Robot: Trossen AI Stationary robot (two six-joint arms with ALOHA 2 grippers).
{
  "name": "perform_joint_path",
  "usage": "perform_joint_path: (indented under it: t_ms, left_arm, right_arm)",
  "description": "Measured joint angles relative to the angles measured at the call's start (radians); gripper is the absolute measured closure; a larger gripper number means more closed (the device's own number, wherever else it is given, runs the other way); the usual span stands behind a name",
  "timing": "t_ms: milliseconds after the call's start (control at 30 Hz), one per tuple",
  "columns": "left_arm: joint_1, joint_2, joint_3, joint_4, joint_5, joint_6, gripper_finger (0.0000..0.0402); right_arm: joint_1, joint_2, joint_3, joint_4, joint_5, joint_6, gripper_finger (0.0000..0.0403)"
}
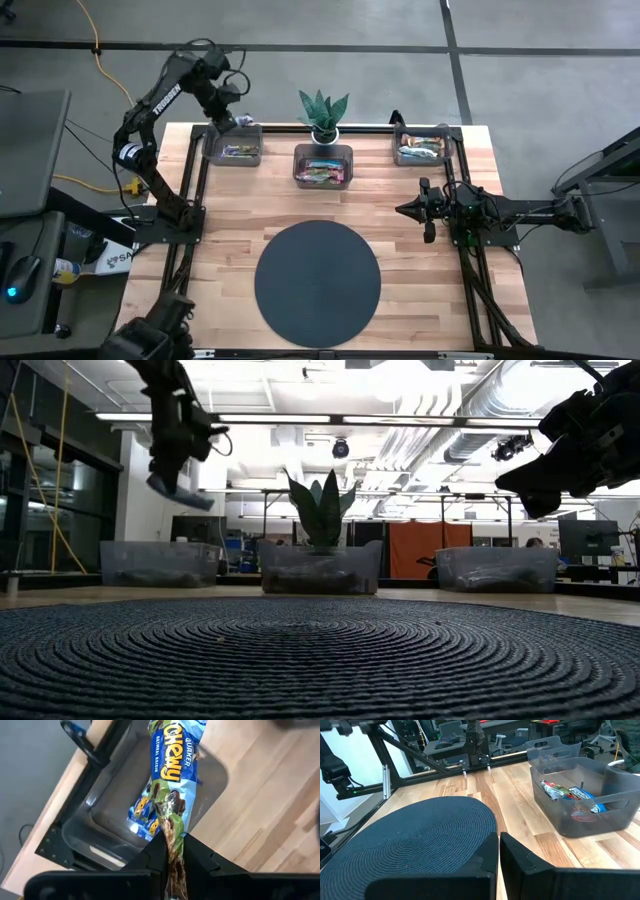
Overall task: Pick and place Granola Bars by type
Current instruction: Put the blue granola bar into the left black bin
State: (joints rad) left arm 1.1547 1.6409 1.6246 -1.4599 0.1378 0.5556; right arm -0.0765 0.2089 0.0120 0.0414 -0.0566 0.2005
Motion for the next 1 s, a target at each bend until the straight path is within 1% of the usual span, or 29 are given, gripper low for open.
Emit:
perform_joint_path:
  t_ms: [233,533,767,867,1000]
  left_arm:
    - [-0.067,0.000,-0.124,0.051,-0.119,0.001,0.0364]
    - [-0.143,0.000,-0.285,0.189,-0.230,-0.017,0.0364]
    - [-0.176,0.000,-0.391,0.350,-0.406,-0.037,0.0364]
    - [-0.182,0.000,-0.417,0.403,-0.417,-0.045,0.0364]
    - [-0.189,0.000,-0.441,0.457,-0.387,-0.035,0.0364]
  right_arm:
    - [0.000,0.000,0.000,0.000,0.000,0.000,0.0402]
    - [0.000,0.000,0.000,0.000,0.000,0.000,0.0402]
    - [0.000,0.000,0.000,0.000,0.000,0.000,0.0402]
    - [0.000,0.000,0.000,0.000,0.000,0.000,0.0402]
    - [0.000,0.000,0.000,0.000,0.000,0.000,0.0402]
